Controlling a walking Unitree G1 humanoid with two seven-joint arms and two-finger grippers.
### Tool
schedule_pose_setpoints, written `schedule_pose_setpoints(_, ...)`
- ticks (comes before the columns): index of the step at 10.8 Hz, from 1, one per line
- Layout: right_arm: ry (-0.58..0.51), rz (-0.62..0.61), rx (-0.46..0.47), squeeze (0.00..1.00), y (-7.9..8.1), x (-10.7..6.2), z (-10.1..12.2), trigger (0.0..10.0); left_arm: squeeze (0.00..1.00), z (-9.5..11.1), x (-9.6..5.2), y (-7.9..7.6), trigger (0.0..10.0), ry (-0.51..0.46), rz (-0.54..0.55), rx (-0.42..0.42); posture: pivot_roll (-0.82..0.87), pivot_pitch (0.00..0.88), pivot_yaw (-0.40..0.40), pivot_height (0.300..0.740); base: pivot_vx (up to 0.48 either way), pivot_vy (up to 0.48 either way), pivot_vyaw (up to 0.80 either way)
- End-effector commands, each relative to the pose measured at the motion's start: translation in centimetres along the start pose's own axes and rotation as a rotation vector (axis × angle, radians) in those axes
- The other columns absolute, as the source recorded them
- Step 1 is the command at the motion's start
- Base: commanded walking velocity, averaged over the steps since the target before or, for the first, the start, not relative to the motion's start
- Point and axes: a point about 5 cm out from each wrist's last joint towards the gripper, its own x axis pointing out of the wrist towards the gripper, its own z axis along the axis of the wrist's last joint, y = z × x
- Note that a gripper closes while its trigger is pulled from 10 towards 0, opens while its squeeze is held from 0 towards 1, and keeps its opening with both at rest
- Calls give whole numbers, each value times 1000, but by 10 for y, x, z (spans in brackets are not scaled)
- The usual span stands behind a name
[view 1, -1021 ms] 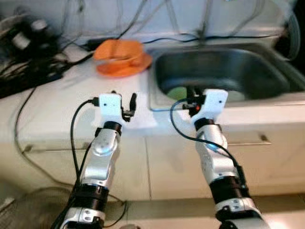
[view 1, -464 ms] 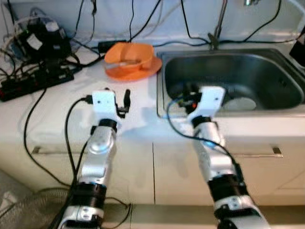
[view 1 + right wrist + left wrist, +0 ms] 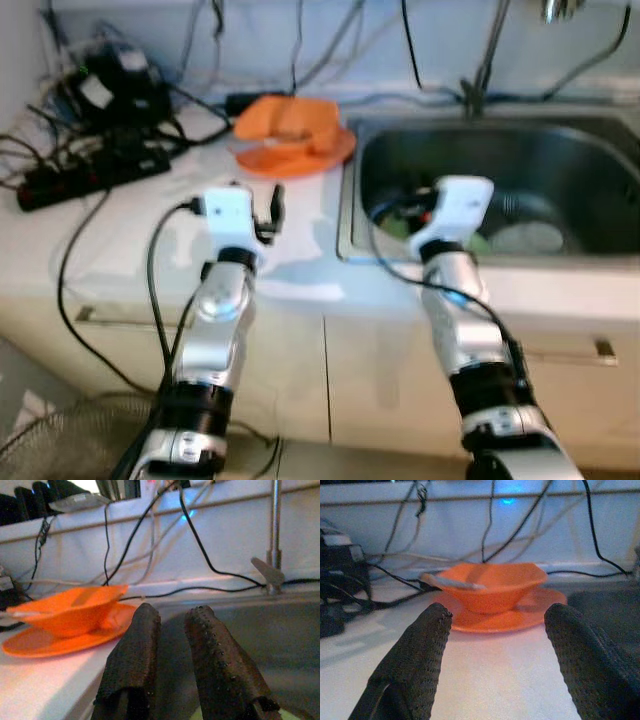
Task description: Kitchen organization
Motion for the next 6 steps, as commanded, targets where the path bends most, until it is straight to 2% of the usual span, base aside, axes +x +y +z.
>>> schedule_pose_setpoints(1,-1,34,25,0,13,3,2,10000,0,2,0,12,10000,-2,33,17,127,0,56,740,277,0,0)
schedule_pose_setpoints(5,8,22,36,0,13,5,2,10000,0,2,0,11,10000,-1,29,15,128,0,54,740,278,0,0)
schedule_pose_setpoints(6,4,16,41,0,12,5,3,10000,0,2,0,11,10000,2,25,17,129,0,54,740,296,0,-800)
